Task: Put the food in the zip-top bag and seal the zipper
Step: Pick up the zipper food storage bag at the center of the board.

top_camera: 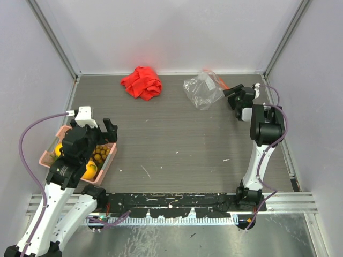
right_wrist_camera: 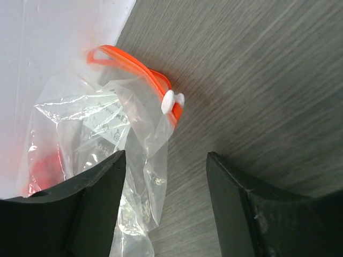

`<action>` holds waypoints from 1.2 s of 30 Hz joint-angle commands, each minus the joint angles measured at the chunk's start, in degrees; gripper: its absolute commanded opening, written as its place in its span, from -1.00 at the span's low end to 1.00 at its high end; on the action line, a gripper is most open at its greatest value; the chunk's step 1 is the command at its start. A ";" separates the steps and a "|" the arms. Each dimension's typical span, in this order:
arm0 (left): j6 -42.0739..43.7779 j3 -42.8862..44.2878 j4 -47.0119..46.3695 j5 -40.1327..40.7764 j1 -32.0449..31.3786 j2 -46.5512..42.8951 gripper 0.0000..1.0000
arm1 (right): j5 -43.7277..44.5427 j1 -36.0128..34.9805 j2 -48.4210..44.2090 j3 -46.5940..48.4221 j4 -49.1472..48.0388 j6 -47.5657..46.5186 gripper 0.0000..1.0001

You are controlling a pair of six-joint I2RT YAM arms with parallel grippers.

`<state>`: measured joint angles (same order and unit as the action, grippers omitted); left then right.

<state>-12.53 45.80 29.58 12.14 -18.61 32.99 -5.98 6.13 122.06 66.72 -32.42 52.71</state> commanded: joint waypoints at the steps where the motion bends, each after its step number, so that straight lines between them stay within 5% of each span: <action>1: 0.90 -0.10 -2.64 -0.88 0.42 -0.30 0.96 | -2.89 0.35 2.86 4.67 -4.16 0.75 0.26; 9: 0.81 -0.02 -2.71 -3.11 0.42 0.61 0.96 | -6.47 0.80 5.35 6.01 -6.71 0.42 -0.10; 14: -0.26 1.13 -1.84 -3.78 0.45 1.79 0.96 | -7.95 1.38 4.50 4.89 -8.42 -0.53 -0.55; 22: -5.03 5.87 3.74 -5.28 0.42 6.72 0.96 | -10.20 1.55 -2.08 0.38 -9.06 -5.22 -0.98; 36: -14.88 8.65 5.88 -12.63 0.40 8.14 0.96 | -12.84 0.70 -23.97 -11.49 -2.18 -22.97 -0.99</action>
<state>-23.51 51.55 36.80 3.95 -18.61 40.91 -17.32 7.44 105.89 57.41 -35.92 38.68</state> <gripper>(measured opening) 0.981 0.029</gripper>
